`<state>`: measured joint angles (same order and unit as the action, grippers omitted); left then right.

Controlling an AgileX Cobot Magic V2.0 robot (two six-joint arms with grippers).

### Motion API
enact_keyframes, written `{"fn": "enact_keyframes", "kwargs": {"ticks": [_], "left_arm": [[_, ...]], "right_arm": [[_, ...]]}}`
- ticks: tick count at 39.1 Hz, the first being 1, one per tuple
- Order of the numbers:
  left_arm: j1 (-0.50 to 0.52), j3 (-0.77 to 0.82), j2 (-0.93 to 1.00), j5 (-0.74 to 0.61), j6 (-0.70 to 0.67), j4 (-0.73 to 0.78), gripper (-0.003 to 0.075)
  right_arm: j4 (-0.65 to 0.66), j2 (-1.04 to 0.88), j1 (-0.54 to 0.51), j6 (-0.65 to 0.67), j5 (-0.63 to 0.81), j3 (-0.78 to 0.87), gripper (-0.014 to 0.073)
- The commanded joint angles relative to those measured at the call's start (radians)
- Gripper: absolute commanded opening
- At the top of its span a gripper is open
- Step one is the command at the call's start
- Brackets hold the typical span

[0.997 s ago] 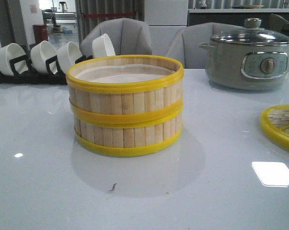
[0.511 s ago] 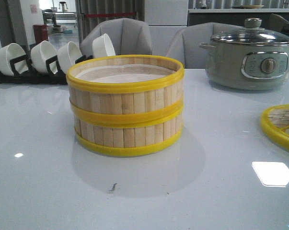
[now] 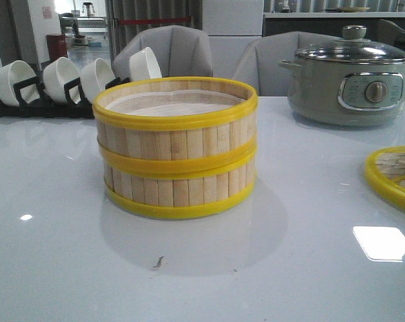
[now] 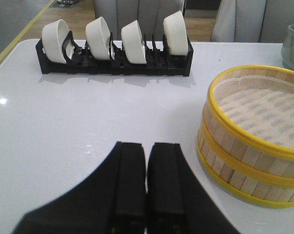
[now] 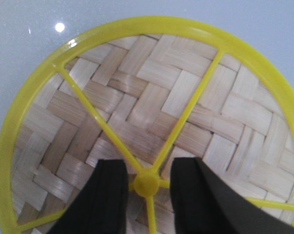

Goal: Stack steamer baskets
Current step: 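Grasp the lid's centre knob and lift it with the right gripper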

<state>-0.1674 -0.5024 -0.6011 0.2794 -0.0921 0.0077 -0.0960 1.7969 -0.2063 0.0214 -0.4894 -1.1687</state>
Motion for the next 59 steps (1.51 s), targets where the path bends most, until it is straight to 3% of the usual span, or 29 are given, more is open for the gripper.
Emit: {"fn": "enact_keyframes", "kwargs": {"ticks": [1,19,31,42,59], "left_arm": [[-0.008,-0.03,0.001,-0.077,-0.008,0.0,0.0094],[-0.008,-0.03,0.001,-0.078,-0.008,0.0,0.0094],[-0.008,-0.03,0.001,-0.078,-0.008,0.0,0.0094],[-0.008,-0.03,0.001,-0.078,-0.008,0.0,0.0094],[-0.008,-0.03,0.001,-0.078,-0.008,0.0,0.0094]], "right_arm": [[0.004,-0.038,-0.006,-0.005,0.029,-0.033,0.0342],[0.002,-0.013,-0.005,-0.005,0.049,-0.033,0.0337],[-0.024,-0.013,0.0,-0.005,0.018,-0.033,0.0014],[-0.026,-0.019,0.039,-0.005,-0.041,-0.099,0.0027],[-0.029,-0.07,0.249,-0.005,-0.245,-0.453,0.0027]]}}
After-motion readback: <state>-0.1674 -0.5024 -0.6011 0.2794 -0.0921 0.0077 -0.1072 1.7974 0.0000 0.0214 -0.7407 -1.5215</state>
